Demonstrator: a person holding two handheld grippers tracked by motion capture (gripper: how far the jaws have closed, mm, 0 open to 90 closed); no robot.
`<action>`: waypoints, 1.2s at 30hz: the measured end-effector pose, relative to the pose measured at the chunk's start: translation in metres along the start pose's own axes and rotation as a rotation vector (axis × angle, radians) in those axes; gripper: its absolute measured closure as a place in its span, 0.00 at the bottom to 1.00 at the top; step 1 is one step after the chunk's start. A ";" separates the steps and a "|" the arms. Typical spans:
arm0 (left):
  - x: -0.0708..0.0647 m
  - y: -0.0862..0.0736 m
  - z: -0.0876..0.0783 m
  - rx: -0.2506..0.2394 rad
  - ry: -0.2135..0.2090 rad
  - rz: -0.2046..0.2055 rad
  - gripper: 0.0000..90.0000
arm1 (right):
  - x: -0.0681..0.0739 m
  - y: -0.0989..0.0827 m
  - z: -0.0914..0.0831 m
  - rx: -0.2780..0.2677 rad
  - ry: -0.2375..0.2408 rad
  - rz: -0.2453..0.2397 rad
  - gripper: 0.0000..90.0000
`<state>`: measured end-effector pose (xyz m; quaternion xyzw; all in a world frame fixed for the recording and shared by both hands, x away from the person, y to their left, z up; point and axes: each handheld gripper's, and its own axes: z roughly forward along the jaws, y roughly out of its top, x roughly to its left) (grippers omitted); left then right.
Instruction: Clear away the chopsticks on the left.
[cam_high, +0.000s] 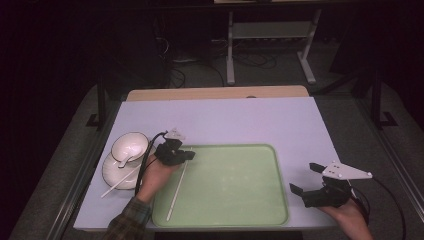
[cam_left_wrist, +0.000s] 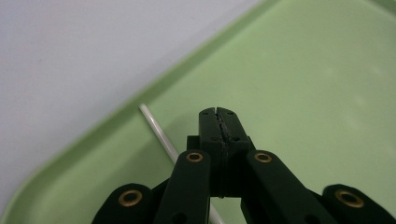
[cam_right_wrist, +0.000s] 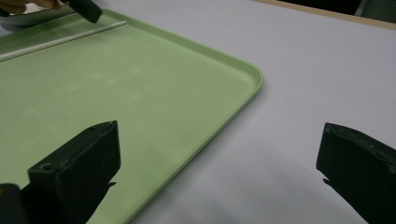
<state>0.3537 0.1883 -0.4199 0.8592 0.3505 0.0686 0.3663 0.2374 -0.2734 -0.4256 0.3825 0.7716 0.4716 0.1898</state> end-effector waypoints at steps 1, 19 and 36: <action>-0.002 -0.004 -0.003 0.002 -0.002 0.003 1.00 | 0.000 0.000 0.000 0.000 -0.001 0.000 0.00; -0.017 -0.044 -0.015 0.043 -0.053 -0.001 1.00 | 0.002 0.000 0.002 0.007 0.000 -0.003 0.00; -0.013 -0.055 -0.024 0.044 -0.028 -0.039 1.00 | 0.002 -0.001 0.002 0.006 0.001 -0.004 0.00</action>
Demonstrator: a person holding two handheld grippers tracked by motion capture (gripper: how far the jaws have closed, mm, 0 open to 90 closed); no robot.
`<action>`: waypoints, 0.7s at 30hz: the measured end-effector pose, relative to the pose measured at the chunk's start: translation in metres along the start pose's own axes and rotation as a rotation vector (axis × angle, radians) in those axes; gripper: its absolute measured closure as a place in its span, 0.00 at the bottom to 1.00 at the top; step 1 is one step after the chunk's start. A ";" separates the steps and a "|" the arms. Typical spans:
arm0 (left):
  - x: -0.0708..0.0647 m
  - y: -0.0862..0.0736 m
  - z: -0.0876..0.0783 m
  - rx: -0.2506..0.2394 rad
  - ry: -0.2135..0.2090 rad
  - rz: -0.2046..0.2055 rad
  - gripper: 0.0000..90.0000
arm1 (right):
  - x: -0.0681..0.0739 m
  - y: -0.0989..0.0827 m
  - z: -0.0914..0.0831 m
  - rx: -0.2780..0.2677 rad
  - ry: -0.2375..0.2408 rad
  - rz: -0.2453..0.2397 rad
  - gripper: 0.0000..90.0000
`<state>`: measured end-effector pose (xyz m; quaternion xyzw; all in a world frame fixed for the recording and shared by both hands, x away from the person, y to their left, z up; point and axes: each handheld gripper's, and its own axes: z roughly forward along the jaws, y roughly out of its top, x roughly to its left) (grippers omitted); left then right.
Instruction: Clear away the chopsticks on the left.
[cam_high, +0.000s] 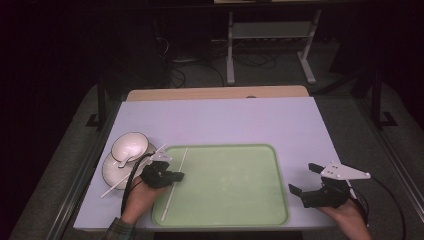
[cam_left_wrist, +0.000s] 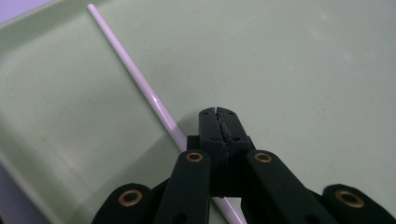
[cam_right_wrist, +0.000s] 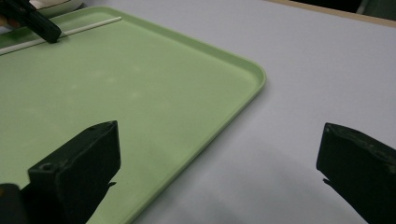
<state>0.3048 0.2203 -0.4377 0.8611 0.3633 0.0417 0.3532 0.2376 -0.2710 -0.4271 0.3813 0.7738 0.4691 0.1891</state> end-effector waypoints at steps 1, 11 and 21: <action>0.001 -0.001 -0.001 0.000 0.001 -0.001 1.00 | 0.000 0.000 0.000 0.001 0.001 0.001 0.00; 0.005 -0.009 -0.010 -0.005 0.023 -0.023 1.00 | 0.001 -0.001 0.001 -0.014 -0.008 0.000 0.00; 0.010 -0.013 -0.016 0.002 0.060 -0.032 1.00 | 0.001 -0.001 0.001 -0.017 -0.012 -0.001 0.00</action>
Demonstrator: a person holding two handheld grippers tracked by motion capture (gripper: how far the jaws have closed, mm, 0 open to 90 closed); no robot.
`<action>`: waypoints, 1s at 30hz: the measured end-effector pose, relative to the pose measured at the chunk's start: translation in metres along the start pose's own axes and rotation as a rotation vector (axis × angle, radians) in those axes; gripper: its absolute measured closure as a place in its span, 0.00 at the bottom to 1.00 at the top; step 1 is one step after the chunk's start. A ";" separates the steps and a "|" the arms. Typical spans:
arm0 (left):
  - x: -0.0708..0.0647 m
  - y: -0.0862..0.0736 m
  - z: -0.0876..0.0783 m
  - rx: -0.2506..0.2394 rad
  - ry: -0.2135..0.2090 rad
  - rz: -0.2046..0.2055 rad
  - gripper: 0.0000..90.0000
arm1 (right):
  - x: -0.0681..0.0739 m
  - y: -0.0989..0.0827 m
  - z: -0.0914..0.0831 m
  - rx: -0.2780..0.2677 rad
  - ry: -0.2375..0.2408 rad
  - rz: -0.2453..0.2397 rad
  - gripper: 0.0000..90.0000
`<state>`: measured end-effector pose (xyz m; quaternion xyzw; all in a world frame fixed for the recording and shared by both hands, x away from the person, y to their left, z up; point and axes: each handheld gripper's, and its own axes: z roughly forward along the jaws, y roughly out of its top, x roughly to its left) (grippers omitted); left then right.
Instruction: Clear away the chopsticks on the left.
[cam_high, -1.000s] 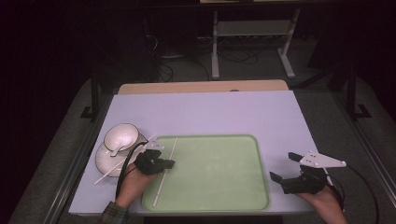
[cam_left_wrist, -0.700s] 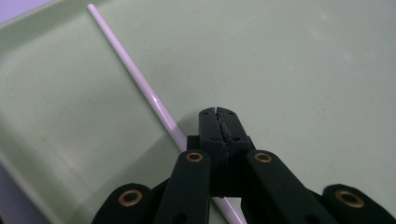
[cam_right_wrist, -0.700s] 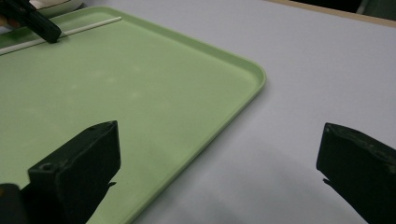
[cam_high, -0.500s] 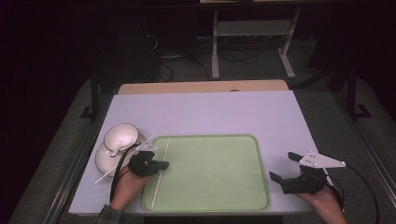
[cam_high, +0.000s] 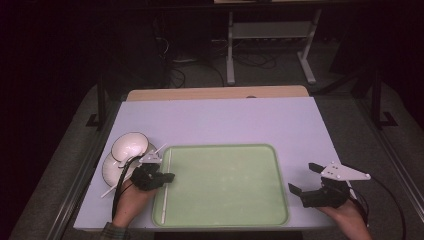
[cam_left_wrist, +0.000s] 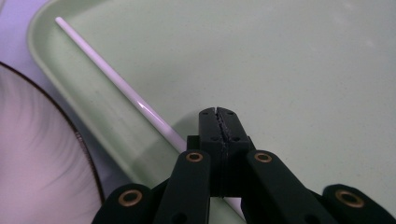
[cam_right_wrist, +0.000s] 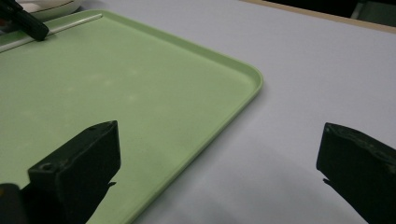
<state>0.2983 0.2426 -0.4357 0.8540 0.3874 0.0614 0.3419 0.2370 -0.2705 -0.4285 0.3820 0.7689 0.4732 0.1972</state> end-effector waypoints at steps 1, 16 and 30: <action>0.000 0.000 0.000 0.000 0.003 -0.001 1.00 | 0.000 0.000 0.000 0.000 0.000 0.000 0.00; 0.001 0.002 -0.003 -0.011 -0.005 0.006 0.94 | 0.000 0.000 0.000 0.000 -0.001 0.003 0.00; -0.006 0.002 -0.022 -0.047 -0.056 0.041 0.37 | -0.001 0.000 -0.001 0.007 -0.002 0.003 0.00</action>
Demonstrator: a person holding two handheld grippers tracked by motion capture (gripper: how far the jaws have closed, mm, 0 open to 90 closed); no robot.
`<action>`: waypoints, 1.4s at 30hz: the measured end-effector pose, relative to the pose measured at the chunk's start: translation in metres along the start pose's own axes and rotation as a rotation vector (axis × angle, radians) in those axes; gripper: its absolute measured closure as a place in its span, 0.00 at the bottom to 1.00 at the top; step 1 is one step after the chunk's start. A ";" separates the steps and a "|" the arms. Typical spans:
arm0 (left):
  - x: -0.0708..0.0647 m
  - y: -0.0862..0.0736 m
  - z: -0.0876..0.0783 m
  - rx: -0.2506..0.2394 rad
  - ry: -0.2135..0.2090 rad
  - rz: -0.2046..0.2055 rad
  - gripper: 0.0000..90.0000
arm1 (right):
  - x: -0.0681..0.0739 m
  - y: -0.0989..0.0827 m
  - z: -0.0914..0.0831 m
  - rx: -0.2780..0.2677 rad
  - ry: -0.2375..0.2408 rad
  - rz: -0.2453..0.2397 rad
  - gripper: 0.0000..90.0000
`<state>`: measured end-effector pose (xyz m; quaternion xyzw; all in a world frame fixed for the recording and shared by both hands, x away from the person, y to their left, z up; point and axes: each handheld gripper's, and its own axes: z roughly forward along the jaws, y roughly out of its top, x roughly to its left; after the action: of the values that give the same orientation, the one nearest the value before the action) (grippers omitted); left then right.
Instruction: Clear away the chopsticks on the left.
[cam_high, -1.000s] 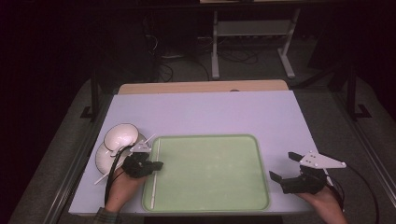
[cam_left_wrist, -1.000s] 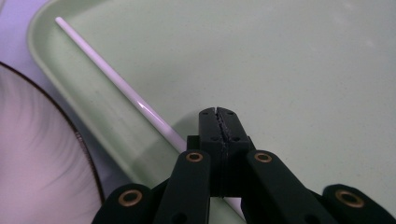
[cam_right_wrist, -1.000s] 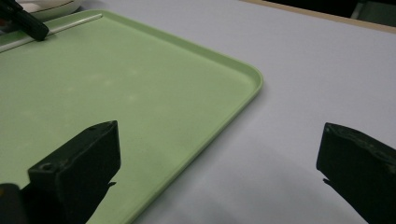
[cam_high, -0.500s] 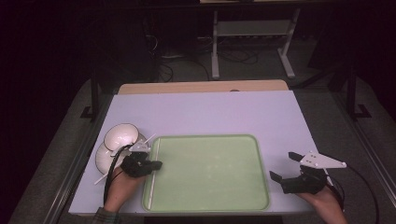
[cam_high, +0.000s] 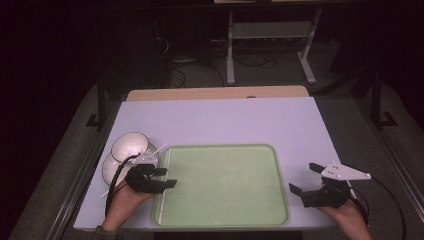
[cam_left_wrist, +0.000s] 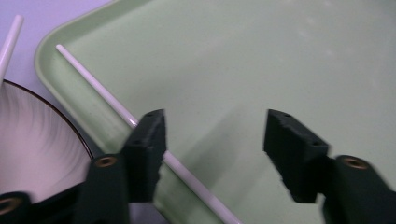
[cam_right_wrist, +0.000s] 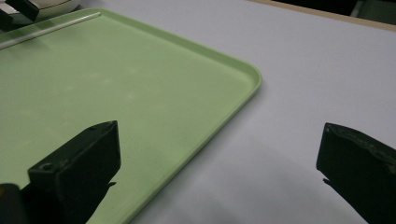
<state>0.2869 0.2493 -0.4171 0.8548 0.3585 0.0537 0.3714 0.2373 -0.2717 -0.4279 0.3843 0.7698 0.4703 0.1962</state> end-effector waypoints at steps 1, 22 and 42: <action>-0.001 0.000 -0.002 -0.002 0.000 0.002 0.32 | 0.000 0.000 0.000 0.000 0.000 0.000 0.00; 0.008 -0.026 -0.040 -0.018 0.024 0.007 0.26 | 0.001 0.001 0.000 0.000 0.001 -0.002 0.00; 0.031 -0.050 -0.079 -0.052 0.086 -0.061 0.28 | 0.000 0.001 0.000 0.001 -0.003 -0.002 0.00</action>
<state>0.2525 0.3402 -0.3994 0.8305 0.3986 0.0885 0.3790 0.2372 -0.2714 -0.4273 0.3843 0.7702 0.4690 0.1978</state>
